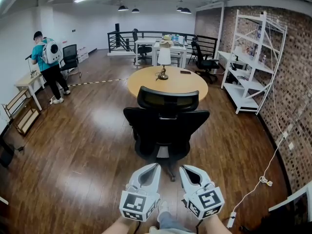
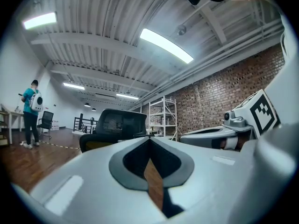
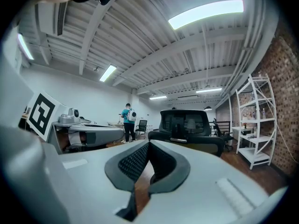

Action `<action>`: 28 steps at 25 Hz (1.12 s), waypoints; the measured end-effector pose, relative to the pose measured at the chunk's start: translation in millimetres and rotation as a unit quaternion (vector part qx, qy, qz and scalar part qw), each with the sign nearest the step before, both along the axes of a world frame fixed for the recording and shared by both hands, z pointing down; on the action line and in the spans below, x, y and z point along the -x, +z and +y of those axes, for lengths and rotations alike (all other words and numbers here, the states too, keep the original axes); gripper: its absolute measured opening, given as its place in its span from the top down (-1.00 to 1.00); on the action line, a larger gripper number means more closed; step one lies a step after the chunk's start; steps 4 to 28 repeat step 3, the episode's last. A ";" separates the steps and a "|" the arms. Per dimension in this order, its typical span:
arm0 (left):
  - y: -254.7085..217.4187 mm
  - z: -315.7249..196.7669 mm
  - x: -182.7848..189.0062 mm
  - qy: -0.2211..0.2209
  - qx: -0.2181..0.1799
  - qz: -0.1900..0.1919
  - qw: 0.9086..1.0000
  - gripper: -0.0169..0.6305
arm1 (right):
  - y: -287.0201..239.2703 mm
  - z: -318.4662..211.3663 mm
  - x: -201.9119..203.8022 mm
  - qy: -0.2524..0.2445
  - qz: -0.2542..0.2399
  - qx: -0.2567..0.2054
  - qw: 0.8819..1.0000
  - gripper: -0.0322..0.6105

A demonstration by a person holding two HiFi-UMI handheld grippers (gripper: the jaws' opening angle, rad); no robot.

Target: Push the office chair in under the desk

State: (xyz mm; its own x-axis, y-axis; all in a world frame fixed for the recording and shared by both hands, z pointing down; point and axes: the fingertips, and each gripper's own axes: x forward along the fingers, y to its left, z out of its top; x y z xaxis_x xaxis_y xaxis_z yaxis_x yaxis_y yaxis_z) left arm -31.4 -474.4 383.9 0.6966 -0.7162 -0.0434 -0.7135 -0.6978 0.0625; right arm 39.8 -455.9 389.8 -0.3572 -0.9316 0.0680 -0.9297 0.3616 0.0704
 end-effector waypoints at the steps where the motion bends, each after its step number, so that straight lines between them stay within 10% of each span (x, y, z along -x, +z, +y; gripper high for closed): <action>1: 0.0 0.4 -1.4 0.000 0.001 0.000 1.000 0.90 | -0.1 0.4 -1.3 0.000 0.001 0.000 1.000 0.90; 28: -0.4 1.2 -4.9 0.002 0.001 0.000 1.000 0.90 | 0.0 0.9 -4.5 0.001 0.002 0.000 1.000 0.90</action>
